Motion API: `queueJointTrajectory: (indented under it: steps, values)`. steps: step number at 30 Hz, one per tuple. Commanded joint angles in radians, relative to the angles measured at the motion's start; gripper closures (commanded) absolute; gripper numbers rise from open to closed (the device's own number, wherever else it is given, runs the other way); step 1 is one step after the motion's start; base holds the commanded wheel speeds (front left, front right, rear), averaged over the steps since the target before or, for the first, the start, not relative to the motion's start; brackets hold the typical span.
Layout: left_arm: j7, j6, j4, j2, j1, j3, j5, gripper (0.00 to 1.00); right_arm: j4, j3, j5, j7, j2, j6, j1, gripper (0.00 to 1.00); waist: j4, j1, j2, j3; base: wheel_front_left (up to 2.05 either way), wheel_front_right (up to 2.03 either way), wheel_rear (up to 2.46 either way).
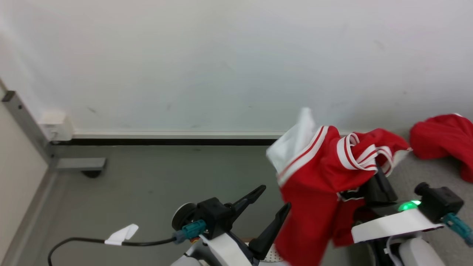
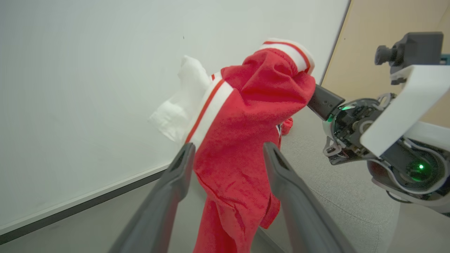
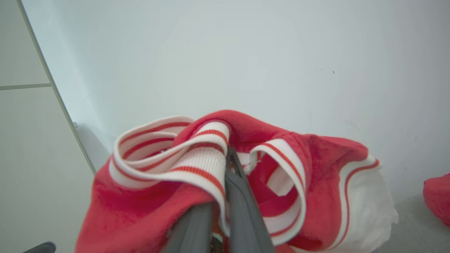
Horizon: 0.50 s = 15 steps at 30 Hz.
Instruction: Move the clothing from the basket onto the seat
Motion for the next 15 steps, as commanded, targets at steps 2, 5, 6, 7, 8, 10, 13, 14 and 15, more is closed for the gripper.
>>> queueJointTrajectory:
  steps: [2,5,6,7,8,10,13,14,15]
  values:
    - [-0.016,-0.004,-0.008,0.008,0.011,-0.005,0.007,0.0,-0.031,-0.04,-0.024,-0.003,-0.021,-0.002,0.012,1.0,-0.079,0.0,0.0,0.033,0.0,0.0,0.0]
    - [-0.034,-0.01,-0.015,0.007,-0.002,-0.007,0.015,0.0,-0.066,-0.079,-0.046,-0.001,-0.039,-0.002,0.013,1.0,-0.13,0.0,0.0,0.053,0.0,0.0,0.0]
    - [-0.038,-0.015,-0.018,0.007,-0.008,-0.008,0.02,0.0,-0.078,-0.091,-0.053,0.003,-0.046,-0.002,0.014,1.0,-0.146,0.0,0.0,0.06,0.0,0.0,0.0]
    - [-0.043,-0.017,-0.018,0.006,-0.013,-0.01,0.023,0.0,-0.09,-0.104,-0.057,0.006,-0.05,-0.002,0.016,1.0,-0.161,0.0,0.0,0.067,0.0,0.0,0.0]
    - [-0.045,-0.019,-0.019,0.007,-0.018,-0.011,0.028,0.0,-0.102,-0.116,-0.062,0.011,-0.054,-0.002,0.02,1.0,-0.178,0.0,0.0,0.074,0.0,0.0,0.0]
    - [-0.052,-0.023,-0.02,0.008,-0.024,-0.011,0.033,0.0,-0.126,-0.142,-0.072,0.018,-0.06,-0.002,0.027,1.0,-0.212,0.0,0.0,0.089,0.0,0.0,0.0]
    - [-0.06,-0.031,-0.018,0.013,-0.028,-0.015,0.037,0.0,-0.158,-0.173,-0.081,0.027,-0.058,-0.002,0.046,1.0,-0.261,0.0,0.0,0.107,0.0,0.0,0.0]
    - [-0.061,-0.032,-0.016,0.016,-0.031,-0.016,0.041,0.0,-0.168,-0.182,-0.084,0.03,-0.056,-0.002,0.053,1.0,-0.277,0.0,0.0,0.112,0.0,0.0,0.0]
    - [-0.063,-0.033,-0.016,0.018,-0.034,-0.016,0.044,0.0,-0.18,-0.187,-0.087,0.031,-0.054,-0.002,0.061,1.0,-0.293,0.0,0.0,0.117,0.0,0.0,0.0]
